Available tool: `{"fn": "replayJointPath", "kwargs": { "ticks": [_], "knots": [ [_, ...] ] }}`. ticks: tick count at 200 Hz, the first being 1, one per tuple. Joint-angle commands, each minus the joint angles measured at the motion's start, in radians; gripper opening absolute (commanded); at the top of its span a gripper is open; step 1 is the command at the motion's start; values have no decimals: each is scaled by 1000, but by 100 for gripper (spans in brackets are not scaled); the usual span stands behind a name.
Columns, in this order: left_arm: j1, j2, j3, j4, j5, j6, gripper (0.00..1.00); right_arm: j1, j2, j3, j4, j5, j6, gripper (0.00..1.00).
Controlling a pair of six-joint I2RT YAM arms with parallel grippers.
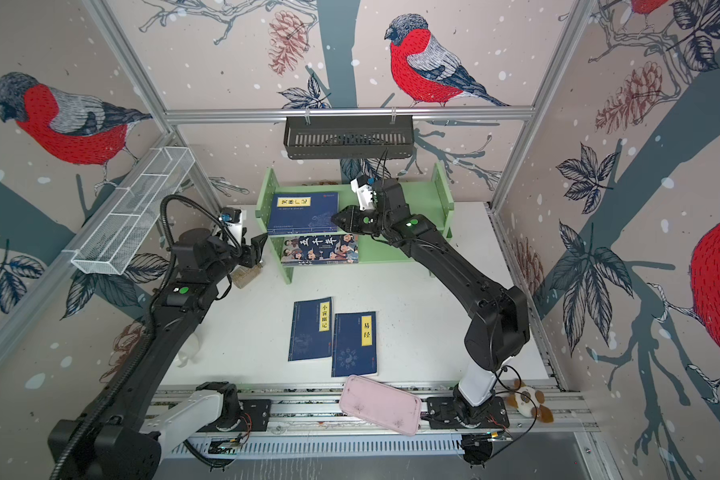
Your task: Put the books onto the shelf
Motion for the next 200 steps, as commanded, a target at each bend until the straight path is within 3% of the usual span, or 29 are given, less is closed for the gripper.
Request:
{"fn": "replayJointPath", "kwargs": {
  "ticks": [1,200],
  "knots": [
    [1,-4,2,53,13,2,63,-2,11,21,-2,-15,-8,27],
    [1,-1,8,61,-16,-1,63,1,22,48,-16,-28,-9,29]
  ]
}}
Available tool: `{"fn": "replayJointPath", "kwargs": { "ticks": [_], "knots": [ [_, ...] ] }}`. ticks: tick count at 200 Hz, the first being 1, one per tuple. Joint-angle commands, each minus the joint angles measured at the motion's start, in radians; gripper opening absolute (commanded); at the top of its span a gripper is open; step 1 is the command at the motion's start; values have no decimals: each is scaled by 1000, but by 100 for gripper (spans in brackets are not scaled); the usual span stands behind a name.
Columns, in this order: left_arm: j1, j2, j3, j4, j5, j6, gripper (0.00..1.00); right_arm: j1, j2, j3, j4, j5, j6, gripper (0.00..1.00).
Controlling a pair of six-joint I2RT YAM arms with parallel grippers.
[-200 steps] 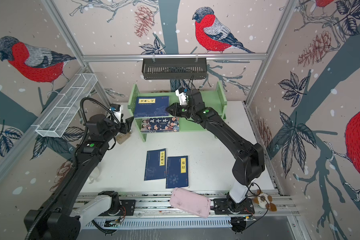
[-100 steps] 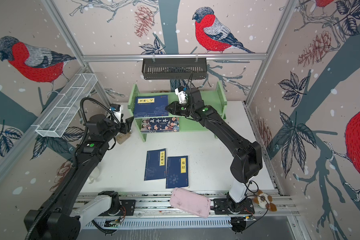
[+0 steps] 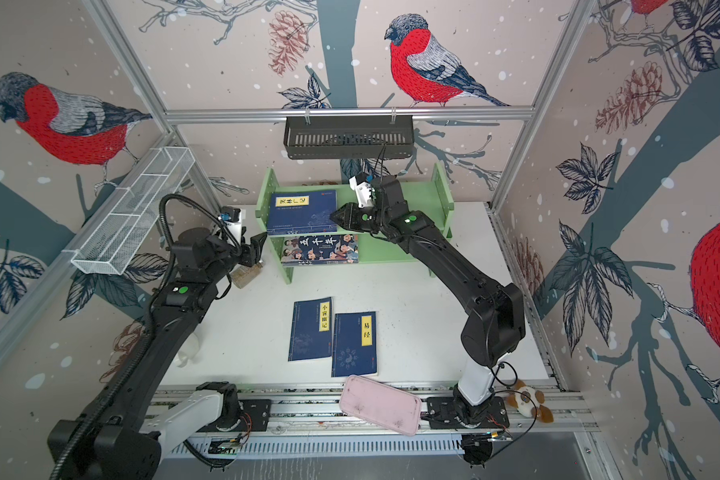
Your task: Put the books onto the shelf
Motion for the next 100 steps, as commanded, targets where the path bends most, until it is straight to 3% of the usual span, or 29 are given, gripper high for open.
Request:
{"fn": "replayJointPath", "kwargs": {
  "ticks": [1,100],
  "knots": [
    [1,-2,1,61,-9,1,63,3,-6,-1,14,-19,-6,29],
    [1,4,-1,70,-6,-5,62,4,-18,-6,13,-13,-9,32]
  ]
}}
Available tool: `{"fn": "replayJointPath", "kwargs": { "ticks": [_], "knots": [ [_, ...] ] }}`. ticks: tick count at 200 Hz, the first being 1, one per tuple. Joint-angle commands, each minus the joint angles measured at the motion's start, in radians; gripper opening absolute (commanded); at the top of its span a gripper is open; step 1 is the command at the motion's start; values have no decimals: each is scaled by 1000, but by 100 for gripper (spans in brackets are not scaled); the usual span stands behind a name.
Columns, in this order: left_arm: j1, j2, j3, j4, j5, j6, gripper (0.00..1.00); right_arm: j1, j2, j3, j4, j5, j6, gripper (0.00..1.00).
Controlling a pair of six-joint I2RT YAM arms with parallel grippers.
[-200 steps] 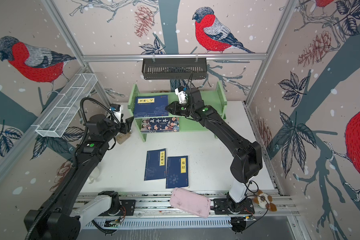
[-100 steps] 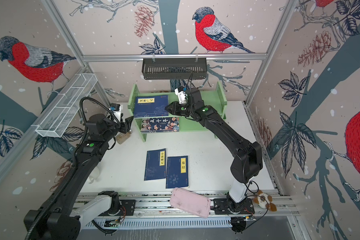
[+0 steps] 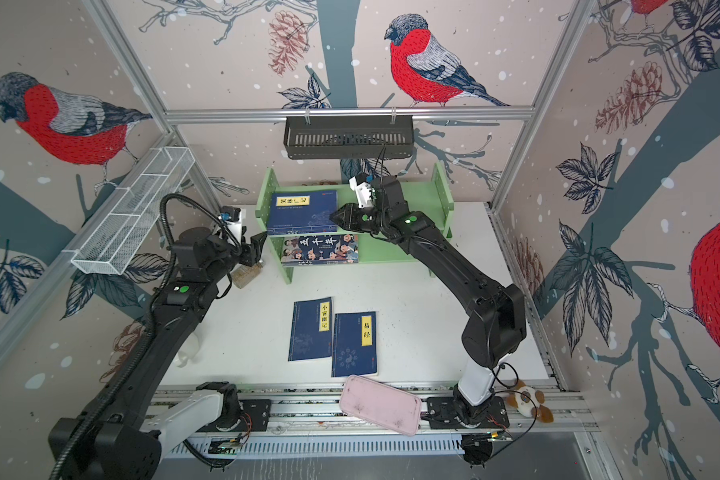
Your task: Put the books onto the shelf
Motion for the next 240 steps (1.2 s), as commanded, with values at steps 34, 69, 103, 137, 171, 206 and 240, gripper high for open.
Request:
{"fn": "replayJointPath", "kwargs": {
  "ticks": [34,69,103,137,171,206,240],
  "knots": [
    [1,-19,7,32,-14,1,66,-7,-21,-3,19,2,-17,35],
    [1,-56,37,-56,-30,-7,72,-47,-69,-35,66,11,-10,38],
    [1,-114,50,-200,-21,-25,73,-64,-183,-102,71,56,-42,38],
    [1,-187,73,-354,174,-45,72,-15,-448,-360,65,163,-109,37],
    [-4,-200,24,-414,500,-94,71,48,-709,-681,65,249,-66,41],
    [-25,-197,-37,-370,706,-185,70,116,-818,-900,28,359,54,41],
    [-52,-213,-130,-279,755,-302,70,132,-805,-1045,3,392,179,45]
  ]
}}
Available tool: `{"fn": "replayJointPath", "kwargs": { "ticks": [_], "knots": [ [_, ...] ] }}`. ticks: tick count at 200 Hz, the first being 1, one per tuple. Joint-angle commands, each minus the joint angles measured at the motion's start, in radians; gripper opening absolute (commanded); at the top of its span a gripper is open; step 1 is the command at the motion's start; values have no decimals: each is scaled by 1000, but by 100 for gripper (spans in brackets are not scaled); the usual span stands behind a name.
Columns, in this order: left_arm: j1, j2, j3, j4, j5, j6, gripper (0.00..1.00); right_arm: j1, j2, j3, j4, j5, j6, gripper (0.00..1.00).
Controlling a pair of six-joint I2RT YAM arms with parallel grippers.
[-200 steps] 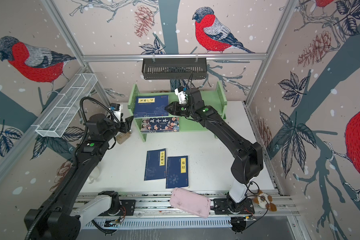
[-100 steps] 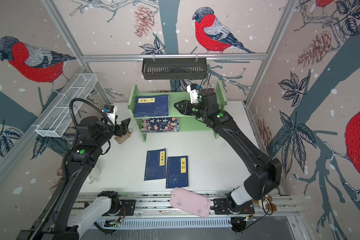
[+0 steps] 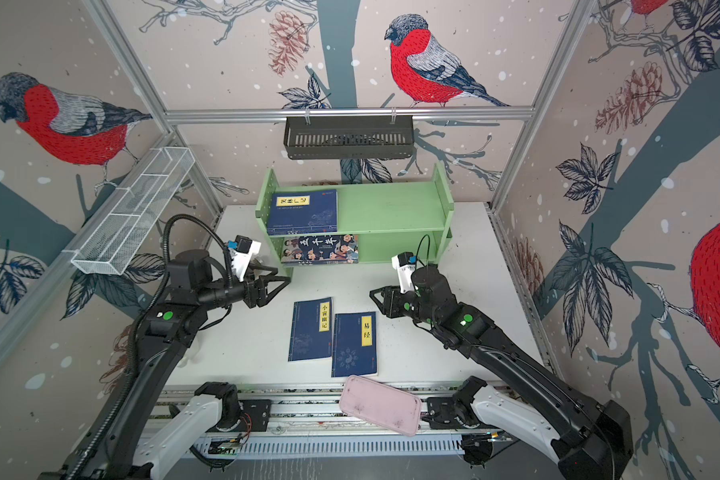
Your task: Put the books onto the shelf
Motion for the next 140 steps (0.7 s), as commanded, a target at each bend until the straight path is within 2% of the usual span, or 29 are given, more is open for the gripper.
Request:
{"fn": "replayJointPath", "kwargs": {
  "ticks": [1,39,63,83,140],
  "knots": [
    [-19,-11,-46,76,102,-101,70,9,20,-65,-13,60,115,45],
    [-76,20,-90,141,60,-160,71,52,138,-129,18,-32,139,44],
    [-85,63,-110,175,48,-195,71,89,223,-126,-4,-26,126,45],
    [-86,87,-117,195,46,-200,70,101,265,-158,58,-63,136,44],
    [-100,117,-132,238,64,-217,70,117,349,-177,129,-74,158,37]
  ]
}}
